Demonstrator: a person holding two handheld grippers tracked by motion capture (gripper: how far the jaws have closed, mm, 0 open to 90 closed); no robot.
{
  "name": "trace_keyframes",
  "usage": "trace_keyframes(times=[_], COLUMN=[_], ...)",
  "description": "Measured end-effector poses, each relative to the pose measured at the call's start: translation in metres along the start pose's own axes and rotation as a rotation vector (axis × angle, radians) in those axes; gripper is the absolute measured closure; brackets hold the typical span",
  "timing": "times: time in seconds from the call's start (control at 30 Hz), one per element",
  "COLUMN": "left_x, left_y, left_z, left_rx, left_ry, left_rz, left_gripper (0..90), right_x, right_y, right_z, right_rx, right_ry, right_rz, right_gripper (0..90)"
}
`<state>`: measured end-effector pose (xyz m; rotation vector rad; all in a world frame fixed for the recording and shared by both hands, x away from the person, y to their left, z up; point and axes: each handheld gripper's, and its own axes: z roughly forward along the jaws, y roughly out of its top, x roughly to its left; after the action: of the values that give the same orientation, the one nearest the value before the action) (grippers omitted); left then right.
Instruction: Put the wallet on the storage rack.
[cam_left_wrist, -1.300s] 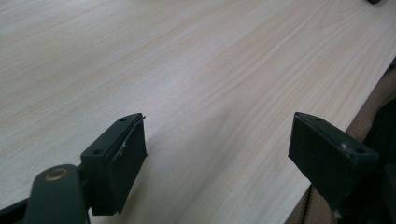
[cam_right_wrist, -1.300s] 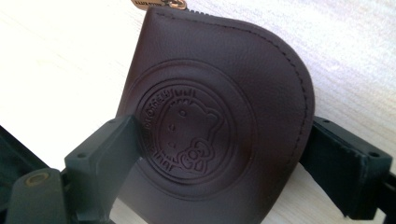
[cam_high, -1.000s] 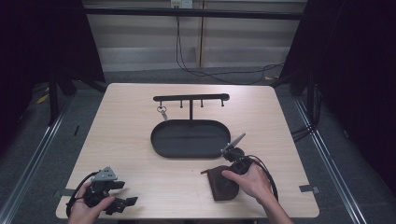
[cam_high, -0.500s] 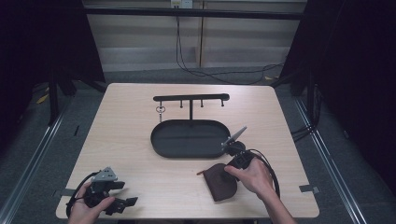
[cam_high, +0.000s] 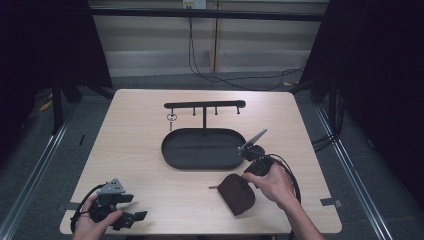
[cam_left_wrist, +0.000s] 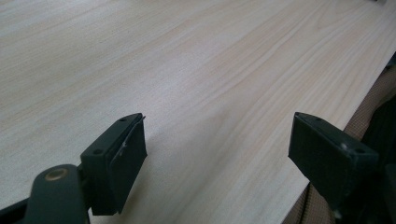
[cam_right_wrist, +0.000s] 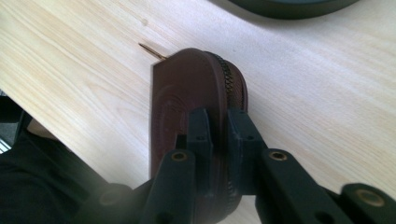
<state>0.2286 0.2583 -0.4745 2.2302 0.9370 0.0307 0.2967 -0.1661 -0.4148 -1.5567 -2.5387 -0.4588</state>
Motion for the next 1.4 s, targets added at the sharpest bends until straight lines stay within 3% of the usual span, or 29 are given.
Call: trace_keyframes(times=[0.07,0.43,0.9,1.4], left_x=[0.000,0.001,0.000,0.003], left_y=[0.000,0.000,0.000,0.001], left_z=[0.000,-0.002,-0.003,-0.003], left_rx=[-0.002,-0.015,-0.017,-0.027], left_ry=[-0.001,0.000,-0.013,0.000], left_rz=[0.001,-0.005,0.000,-0.010], left_gripper=[18.9,18.8,18.3,18.3], right_x=[0.002,0.001,0.002,0.001], right_y=[0.001,0.001,0.005,0.020], right_z=[-0.006,-0.018,-0.045,-0.065], right_rx=[0.010,0.038,0.028,0.031], right_ry=[-0.027,-0.058,-0.142,-0.172], right_rz=[-0.009,-0.006,-0.013,-0.017], right_gripper=[82.0,83.0,83.1,83.1])
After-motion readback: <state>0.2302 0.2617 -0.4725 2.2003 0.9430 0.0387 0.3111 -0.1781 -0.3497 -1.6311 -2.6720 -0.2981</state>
